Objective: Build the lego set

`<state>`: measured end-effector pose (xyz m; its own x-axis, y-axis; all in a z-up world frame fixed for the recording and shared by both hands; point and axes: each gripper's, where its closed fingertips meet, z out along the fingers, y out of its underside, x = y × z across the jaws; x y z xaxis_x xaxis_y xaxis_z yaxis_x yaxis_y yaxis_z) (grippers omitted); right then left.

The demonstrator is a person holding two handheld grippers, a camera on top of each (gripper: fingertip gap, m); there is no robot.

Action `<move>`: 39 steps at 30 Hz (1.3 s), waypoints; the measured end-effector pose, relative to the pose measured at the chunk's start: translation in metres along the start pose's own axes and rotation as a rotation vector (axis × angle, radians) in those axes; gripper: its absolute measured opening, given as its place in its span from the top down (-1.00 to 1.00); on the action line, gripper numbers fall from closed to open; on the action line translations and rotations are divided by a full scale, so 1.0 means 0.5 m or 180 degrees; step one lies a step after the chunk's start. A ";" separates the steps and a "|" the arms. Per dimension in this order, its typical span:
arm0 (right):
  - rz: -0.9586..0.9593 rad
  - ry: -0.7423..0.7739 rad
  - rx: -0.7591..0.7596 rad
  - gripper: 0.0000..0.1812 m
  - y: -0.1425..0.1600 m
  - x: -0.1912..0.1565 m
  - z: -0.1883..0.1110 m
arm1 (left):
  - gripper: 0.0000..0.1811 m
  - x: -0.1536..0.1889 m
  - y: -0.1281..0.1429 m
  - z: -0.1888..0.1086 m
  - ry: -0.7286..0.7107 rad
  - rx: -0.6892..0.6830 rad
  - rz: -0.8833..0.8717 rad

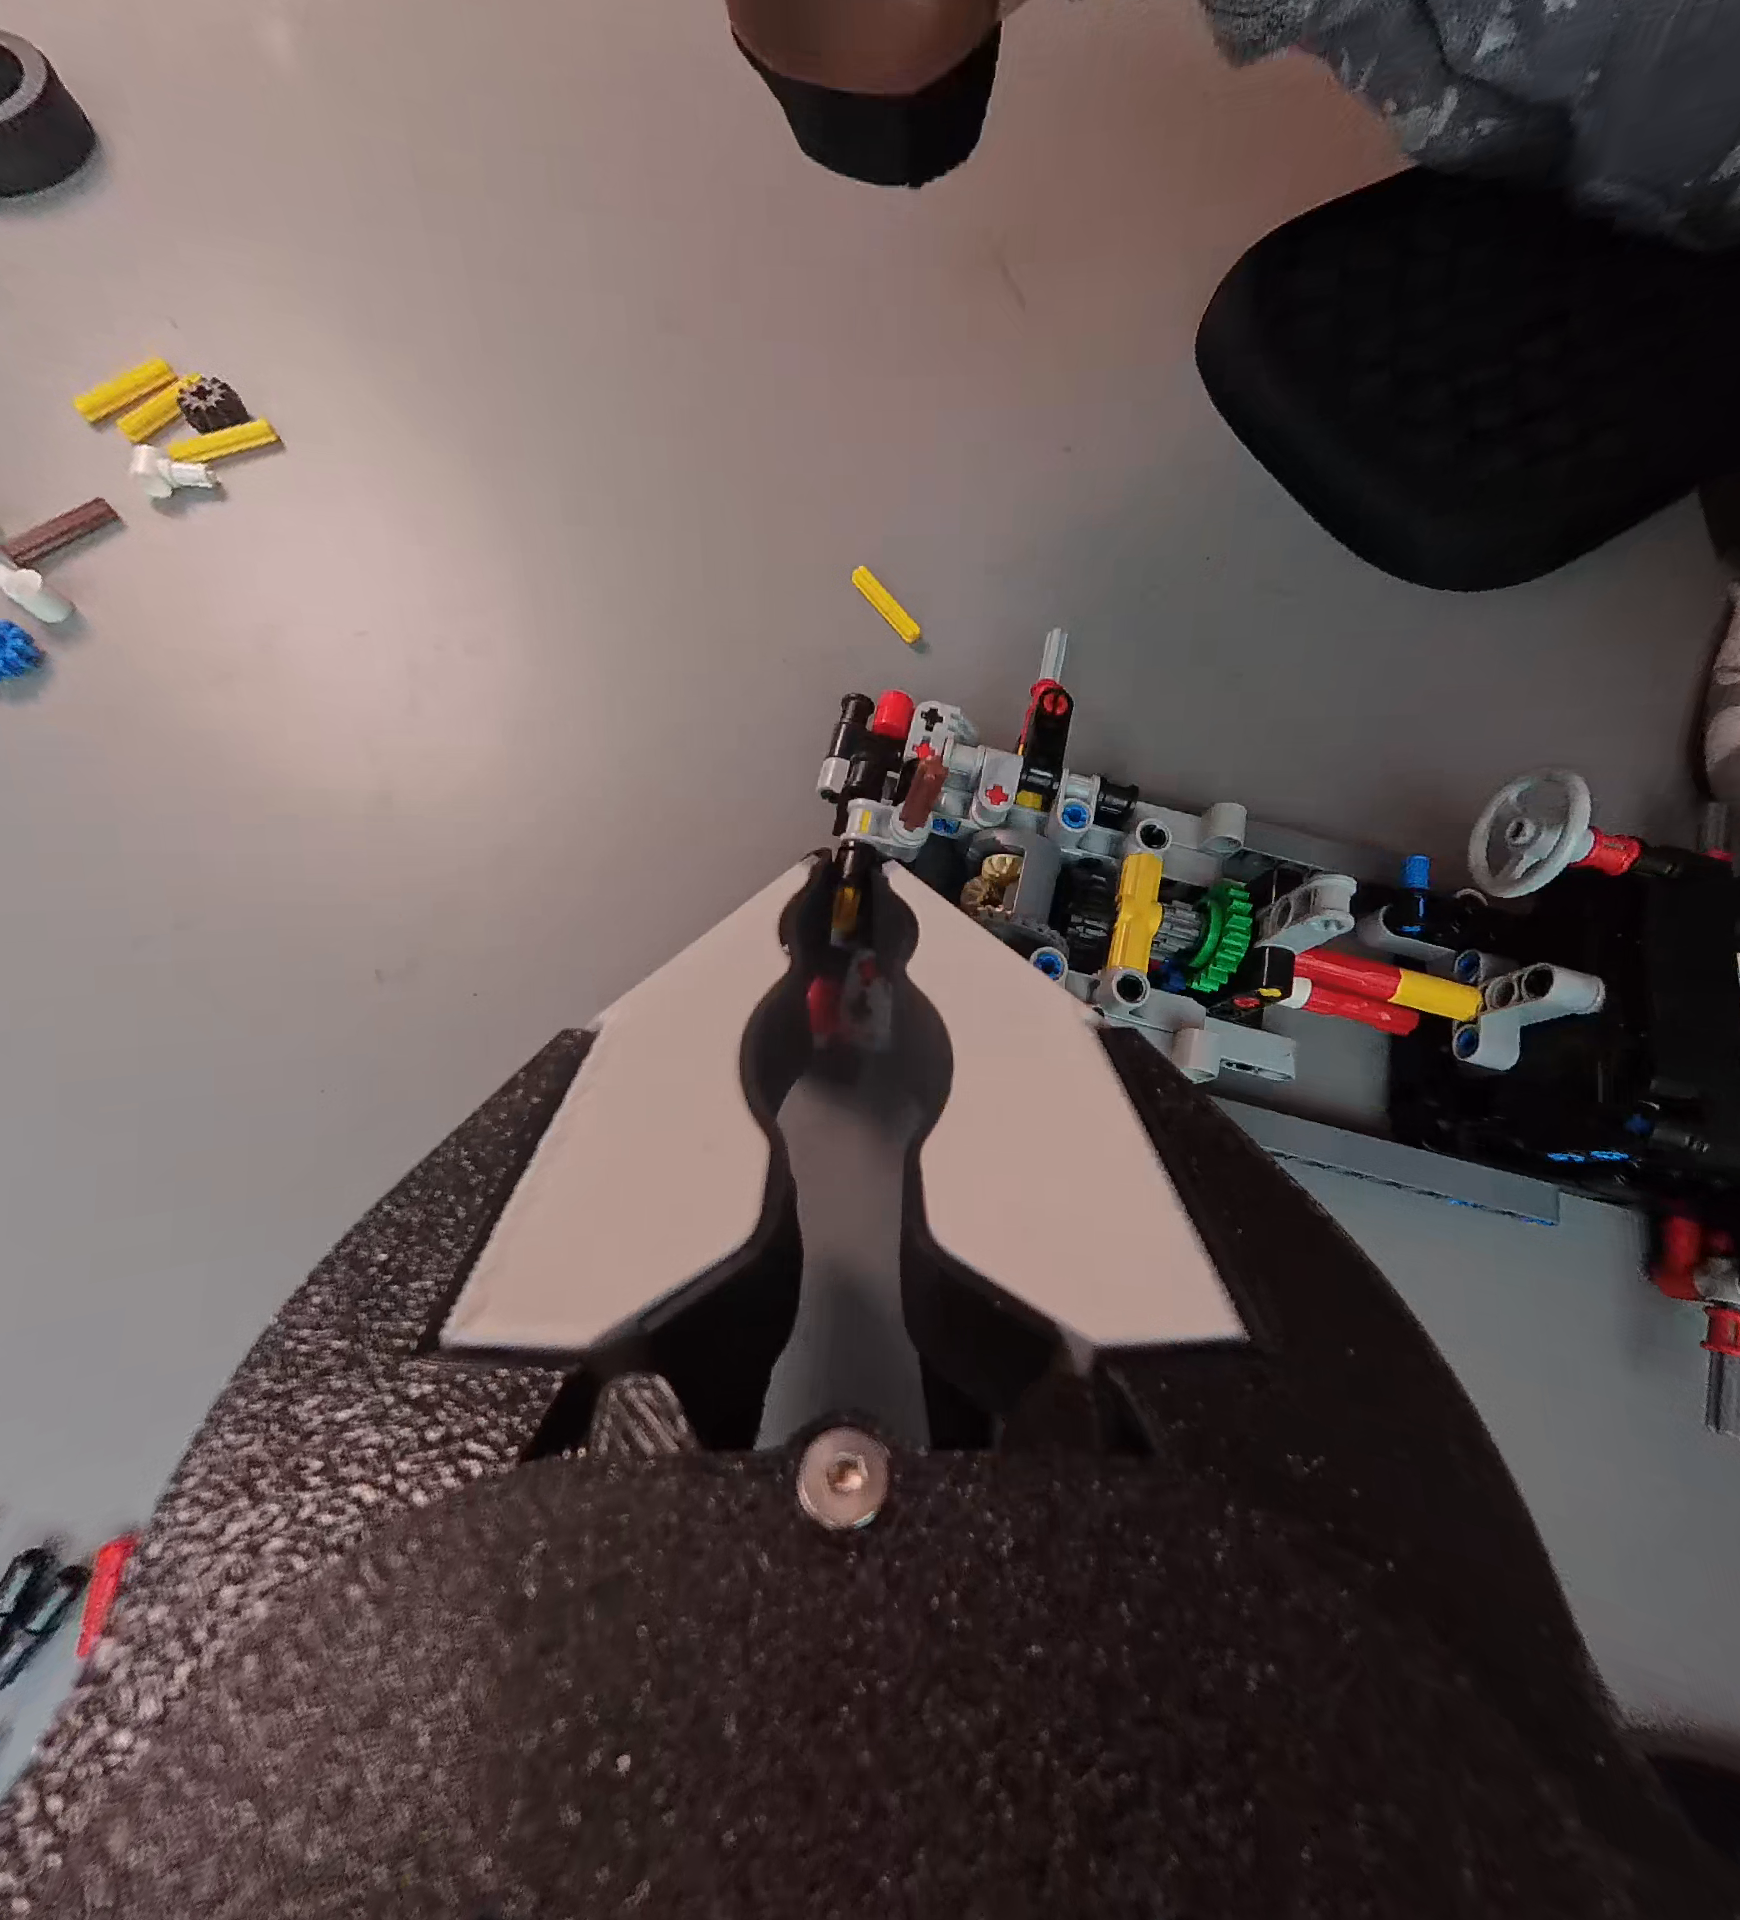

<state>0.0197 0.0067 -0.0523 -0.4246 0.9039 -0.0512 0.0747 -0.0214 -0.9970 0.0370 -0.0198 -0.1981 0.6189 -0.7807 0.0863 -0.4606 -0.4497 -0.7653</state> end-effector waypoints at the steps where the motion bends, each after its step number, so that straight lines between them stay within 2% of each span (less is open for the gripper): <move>1: 0.0087 0.0035 0.0033 1.00 0.004 0.005 -0.007 | 0.93 0.000 0.000 0.000 0.0010 -0.0001 -0.0024; 4: 0.0175 0.0061 -0.0123 1.00 0.035 -0.003 -0.009 | 0.92 -0.001 -0.001 0.000 0.0078 0.0090 -0.0180; 7: -0.0092 0.0119 -0.0841 1.00 0.120 -0.009 -0.011 | 0.91 -0.002 -0.002 0.000 0.0069 0.0141 -0.0205; 10: -0.0165 0.0007 -0.1376 0.80 0.194 -0.034 -0.008 | 0.90 -0.004 -0.001 -0.002 0.0082 0.0177 -0.0241; 14: -0.0302 -0.0072 -0.1663 0.76 0.237 -0.053 0.006 | 0.71 0.006 -0.005 -0.009 0.0280 0.0246 -0.0327; 19: -0.0417 0.0014 -0.2019 0.76 0.282 -0.039 0.012 | 0.81 -0.003 0.006 0.001 0.0160 0.0148 -0.0297; 25: -0.0356 0.0009 -0.2014 0.84 0.293 -0.038 0.010 | 0.84 -0.002 0.008 -0.001 0.0180 0.0166 -0.0236; 28: -0.0191 -0.0072 -0.1875 0.85 0.285 -0.040 0.006 | 0.84 -0.001 0.010 -0.004 0.0199 0.0179 -0.0214; 31: 0.0047 -0.0091 -0.1699 0.96 0.275 -0.032 -0.002 | 0.84 -0.001 0.011 -0.006 0.0215 0.0204 -0.0204; 35: 0.0111 -0.0076 -0.1633 0.96 0.275 -0.029 0.005 | 0.83 -0.002 0.011 -0.005 0.0246 0.0208 -0.0232; 38: 0.0056 -0.0105 -0.1699 0.96 0.279 -0.031 0.002 | 0.74 -0.003 0.010 -0.002 0.0219 0.0200 -0.0216; 39: 0.0065 -0.0140 -0.1737 0.97 0.280 -0.032 -0.003 | 0.83 0.000 0.009 -0.002 0.0236 0.0204 -0.0197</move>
<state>0.0385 -0.0101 -0.1909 -0.4547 0.8867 -0.0843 0.5357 0.1966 -0.8212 0.0342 -0.0222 -0.2009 0.5951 -0.7833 0.1796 -0.3798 -0.4711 -0.7961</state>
